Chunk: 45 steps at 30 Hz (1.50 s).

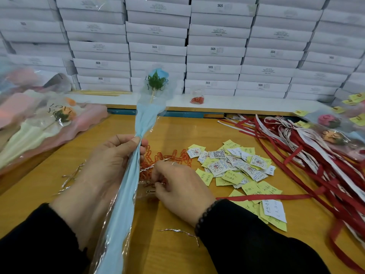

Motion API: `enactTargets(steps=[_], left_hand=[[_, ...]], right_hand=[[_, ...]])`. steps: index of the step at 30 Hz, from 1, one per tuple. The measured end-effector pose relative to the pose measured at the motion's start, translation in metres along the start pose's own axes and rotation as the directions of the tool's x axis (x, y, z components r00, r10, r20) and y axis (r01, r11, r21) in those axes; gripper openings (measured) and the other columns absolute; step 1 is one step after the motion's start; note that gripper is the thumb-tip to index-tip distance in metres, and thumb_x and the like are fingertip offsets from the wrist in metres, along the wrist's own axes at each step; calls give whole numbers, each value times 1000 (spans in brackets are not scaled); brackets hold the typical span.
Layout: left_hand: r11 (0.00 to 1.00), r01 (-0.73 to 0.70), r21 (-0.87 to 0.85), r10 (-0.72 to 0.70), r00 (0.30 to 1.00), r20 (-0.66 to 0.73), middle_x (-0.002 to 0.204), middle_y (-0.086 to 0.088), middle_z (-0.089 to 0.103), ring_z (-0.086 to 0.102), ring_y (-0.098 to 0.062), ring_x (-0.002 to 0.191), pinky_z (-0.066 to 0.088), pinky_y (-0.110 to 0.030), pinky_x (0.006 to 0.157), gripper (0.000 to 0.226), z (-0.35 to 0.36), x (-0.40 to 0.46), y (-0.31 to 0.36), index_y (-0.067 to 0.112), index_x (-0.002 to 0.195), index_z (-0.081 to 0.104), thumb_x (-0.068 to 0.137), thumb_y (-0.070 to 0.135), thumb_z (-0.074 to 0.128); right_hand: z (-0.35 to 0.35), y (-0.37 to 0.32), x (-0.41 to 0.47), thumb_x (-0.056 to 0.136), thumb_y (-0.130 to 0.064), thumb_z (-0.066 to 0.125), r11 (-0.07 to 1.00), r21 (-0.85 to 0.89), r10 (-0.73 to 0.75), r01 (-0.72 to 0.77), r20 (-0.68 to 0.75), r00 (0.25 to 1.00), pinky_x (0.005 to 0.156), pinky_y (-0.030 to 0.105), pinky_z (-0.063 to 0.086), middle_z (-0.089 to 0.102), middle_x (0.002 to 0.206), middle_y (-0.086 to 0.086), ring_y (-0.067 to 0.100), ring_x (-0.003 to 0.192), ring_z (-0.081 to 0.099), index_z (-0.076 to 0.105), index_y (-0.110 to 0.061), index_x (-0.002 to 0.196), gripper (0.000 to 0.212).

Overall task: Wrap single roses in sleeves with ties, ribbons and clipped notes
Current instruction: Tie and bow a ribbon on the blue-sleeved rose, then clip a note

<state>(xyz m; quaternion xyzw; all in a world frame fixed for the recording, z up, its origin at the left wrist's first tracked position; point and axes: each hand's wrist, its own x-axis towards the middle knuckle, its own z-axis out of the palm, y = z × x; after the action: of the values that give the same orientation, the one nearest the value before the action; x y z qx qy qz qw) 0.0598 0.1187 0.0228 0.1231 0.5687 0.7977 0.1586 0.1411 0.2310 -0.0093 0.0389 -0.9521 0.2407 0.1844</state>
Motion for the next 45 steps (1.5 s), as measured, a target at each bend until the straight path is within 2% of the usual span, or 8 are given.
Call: enactTargets(steps=[14, 19, 24, 30, 34, 39, 42, 45], left_hand=[[1000, -1, 14, 1, 1000, 27, 54, 2, 63, 55, -4, 45, 48, -12, 45, 8, 4, -4, 0, 3, 83, 58, 88, 7, 52], [1000, -2, 13, 2, 999, 41, 54, 2, 64, 56, -4, 46, 47, -12, 44, 9, 5, -4, 0, 1, 87, 59, 86, 8, 54], [1000, -1, 12, 0, 999, 40, 55, 0, 64, 55, -5, 46, 48, -13, 45, 9, 5, -6, -1, 2, 84, 61, 84, 10, 56], [998, 50, -34, -48, 997, 60, 55, -6, 65, 58, -8, 43, 50, -14, 45, 6, 15, -16, -7, 1, 82, 59, 85, 4, 55], [995, 85, -46, -80, 992, 100, 56, -12, 65, 60, -13, 41, 49, -16, 41, 5, 26, -26, -14, -1, 81, 57, 85, 1, 55], [998, 68, 6, -68, 988, 139, 46, -9, 58, 49, -12, 32, 41, -14, 34, 4, 35, -33, -25, 2, 76, 56, 79, 3, 58], [998, 63, 7, -63, 988, 143, 45, -7, 55, 46, -11, 32, 39, -16, 35, 13, 36, -33, -27, 3, 78, 55, 69, 10, 61], [997, 73, -4, -72, 989, 128, 45, -7, 53, 45, -11, 32, 38, -16, 34, 5, 35, -32, -28, 4, 77, 54, 76, 5, 59]], right_hand=[[-3, 4, -1, 80, -7, 59, 972, 206, 120, -112, -26, 992, 62, 27, 44, 48, 72, -9, 8, 67, 45, 50, -20, 75, 17], [-3, 7, -1, 81, -3, 62, 934, 328, 162, -145, -26, 986, 65, 14, 43, 57, 79, -7, 4, 73, 52, 59, -21, 78, 18], [-7, 7, -5, 84, -12, 66, 916, 363, 205, -169, -64, 977, 69, 14, 42, 61, 80, -12, 2, 76, 55, 69, -21, 81, 10], [-29, 8, -16, 87, -12, 62, 932, 360, 164, -49, -297, 941, 74, 15, 43, 61, 81, -15, 0, 80, 54, 70, -22, 88, 12], [-38, 3, -25, 85, -7, 64, 831, 557, 178, 14, -290, 940, 64, 15, 45, 62, 74, -11, 2, 69, 57, 67, -35, 87, 29], [-43, 2, -24, 79, 3, 67, 682, 731, 284, -12, -250, 926, 56, 17, 48, 65, 68, 9, 7, 58, 57, 64, -14, 75, 17], [-42, 3, -23, 79, 5, 66, 678, 735, 280, -23, -229, 932, 59, 20, 51, 63, 66, 6, 7, 59, 57, 65, -12, 73, 17], [-41, 2, -22, 79, 5, 66, 721, 693, 259, -26, -234, 937, 62, 20, 51, 63, 65, 2, 6, 61, 57, 67, -15, 72, 20]])
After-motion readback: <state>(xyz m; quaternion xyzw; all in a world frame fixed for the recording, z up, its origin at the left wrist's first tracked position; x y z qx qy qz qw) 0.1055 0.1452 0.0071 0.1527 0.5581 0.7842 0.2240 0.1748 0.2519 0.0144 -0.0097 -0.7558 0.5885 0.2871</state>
